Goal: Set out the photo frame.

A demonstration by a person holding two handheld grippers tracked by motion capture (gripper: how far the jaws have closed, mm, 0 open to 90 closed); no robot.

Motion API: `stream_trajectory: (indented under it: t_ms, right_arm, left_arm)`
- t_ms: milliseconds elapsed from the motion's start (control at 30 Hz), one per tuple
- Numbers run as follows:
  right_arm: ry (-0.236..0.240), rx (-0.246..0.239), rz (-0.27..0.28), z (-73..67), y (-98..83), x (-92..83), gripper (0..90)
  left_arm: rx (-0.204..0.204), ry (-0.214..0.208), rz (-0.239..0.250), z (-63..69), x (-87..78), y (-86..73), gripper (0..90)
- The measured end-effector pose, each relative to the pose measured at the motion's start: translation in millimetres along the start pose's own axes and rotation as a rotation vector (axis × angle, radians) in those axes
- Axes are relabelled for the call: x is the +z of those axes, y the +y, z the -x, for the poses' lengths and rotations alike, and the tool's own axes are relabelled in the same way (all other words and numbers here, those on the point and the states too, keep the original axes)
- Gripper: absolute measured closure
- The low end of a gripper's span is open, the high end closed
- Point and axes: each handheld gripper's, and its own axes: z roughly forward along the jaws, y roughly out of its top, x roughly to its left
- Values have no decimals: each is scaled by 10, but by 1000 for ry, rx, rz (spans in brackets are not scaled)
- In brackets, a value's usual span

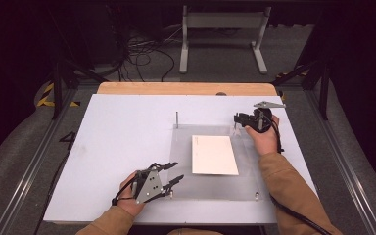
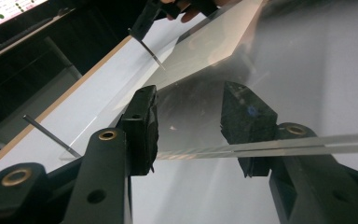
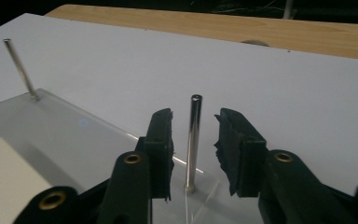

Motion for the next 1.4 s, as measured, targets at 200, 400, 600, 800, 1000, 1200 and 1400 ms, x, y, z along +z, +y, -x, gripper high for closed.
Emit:
stream_trajectory:
  t_ms: [200,400,600,800,1000,1200,1400]
  right_arm:
    - [74,28,46,-17,-32,-321,530]
    - [71,-76,86,-154,-59,-685,510]
    - [92,-147,72,-268,-80,-970,495]
    - [143,-177,59,-368,-199,-1278,466]
    - [158,-193,77,-399,-329,-1548,437]
    - [167,-282,26,-512,-483,-1699,403]
    - [168,-417,-45,-607,-666,-1724,409]
  left_arm:
    - [-1,0,-3,-11,-4,13,551]
    - [-23,5,-7,-23,-15,21,552]
    - [-22,5,-3,-43,-17,43,554]
    - [-32,6,-6,-53,-23,50,554]
    - [-41,6,-10,-71,-31,63,553]
    - [-44,3,-14,-84,-33,72,551]
    - [-49,6,-15,-92,-38,76,550]
